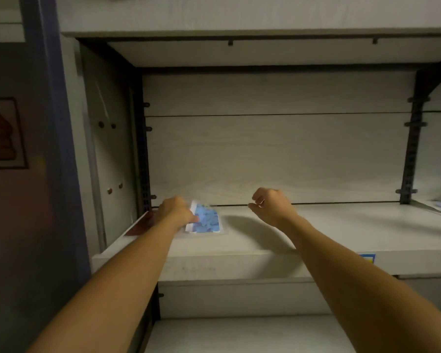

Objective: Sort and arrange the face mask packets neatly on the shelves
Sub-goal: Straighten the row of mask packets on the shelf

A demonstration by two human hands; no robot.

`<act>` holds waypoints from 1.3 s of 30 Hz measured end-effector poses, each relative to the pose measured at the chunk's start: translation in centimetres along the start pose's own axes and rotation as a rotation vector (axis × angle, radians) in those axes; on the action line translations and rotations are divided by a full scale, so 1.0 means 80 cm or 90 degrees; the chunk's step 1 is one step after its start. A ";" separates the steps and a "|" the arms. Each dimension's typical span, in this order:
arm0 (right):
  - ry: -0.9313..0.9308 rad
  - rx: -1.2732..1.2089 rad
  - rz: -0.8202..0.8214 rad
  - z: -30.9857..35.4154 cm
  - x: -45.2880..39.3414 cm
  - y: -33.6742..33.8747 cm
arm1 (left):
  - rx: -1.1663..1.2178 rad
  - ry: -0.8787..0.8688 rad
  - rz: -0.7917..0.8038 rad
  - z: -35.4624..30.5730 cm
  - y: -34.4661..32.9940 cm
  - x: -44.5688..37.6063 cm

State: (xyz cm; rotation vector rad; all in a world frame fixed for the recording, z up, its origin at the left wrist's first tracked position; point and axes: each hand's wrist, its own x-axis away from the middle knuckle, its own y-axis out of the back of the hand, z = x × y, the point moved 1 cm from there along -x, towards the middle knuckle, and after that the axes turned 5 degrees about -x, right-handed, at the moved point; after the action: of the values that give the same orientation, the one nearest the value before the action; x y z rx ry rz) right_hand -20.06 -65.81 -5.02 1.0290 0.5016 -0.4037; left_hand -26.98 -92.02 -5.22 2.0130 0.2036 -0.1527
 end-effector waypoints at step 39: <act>-0.128 0.166 -0.007 -0.028 0.089 0.099 | -0.185 -0.444 -0.078 -0.117 0.002 0.062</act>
State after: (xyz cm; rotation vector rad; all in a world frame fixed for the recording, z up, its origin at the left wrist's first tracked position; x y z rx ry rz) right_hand -10.46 -60.77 -4.45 1.2214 0.2789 -0.5870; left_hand -21.92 -83.31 -2.02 1.5538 -0.0939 -0.8344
